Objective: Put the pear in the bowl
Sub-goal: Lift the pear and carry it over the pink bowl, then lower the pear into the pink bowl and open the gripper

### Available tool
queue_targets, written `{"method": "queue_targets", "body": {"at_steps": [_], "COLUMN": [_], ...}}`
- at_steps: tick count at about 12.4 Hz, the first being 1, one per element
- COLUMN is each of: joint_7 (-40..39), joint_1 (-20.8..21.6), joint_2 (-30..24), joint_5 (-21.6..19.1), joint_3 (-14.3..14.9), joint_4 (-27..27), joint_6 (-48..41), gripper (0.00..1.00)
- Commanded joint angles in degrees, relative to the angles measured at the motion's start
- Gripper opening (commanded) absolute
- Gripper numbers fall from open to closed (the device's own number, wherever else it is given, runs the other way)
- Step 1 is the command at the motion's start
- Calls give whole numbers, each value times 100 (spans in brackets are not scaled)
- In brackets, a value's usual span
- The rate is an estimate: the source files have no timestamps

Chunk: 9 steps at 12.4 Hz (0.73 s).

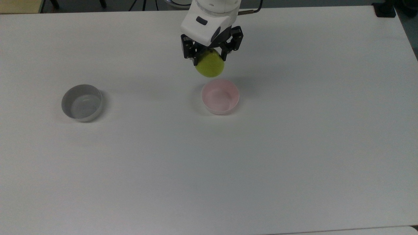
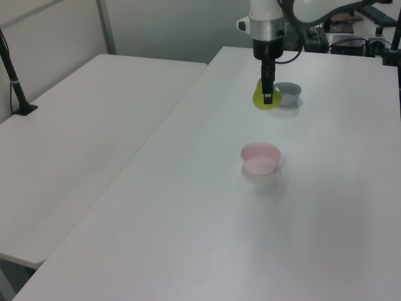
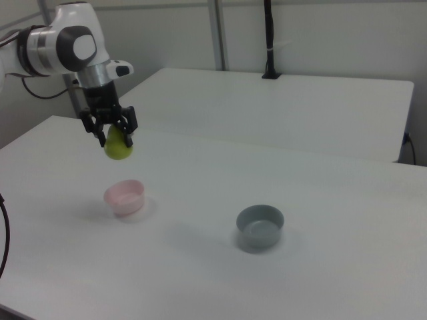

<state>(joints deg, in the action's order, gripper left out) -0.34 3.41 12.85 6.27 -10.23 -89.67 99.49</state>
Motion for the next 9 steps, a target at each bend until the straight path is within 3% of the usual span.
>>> {"method": "queue_targets", "body": {"at_steps": [1,5,9], "joint_7": [333,342,473], "joint_1": [-7,-7,-25], "joint_2": [-116,-37,366], "joint_5": [41,49,128], "joint_3": [-269,-269,-269], "joint_4": [-156,-858,-947], "joint_6": [-18,762,1211], "gripper": [55,55,55]}}
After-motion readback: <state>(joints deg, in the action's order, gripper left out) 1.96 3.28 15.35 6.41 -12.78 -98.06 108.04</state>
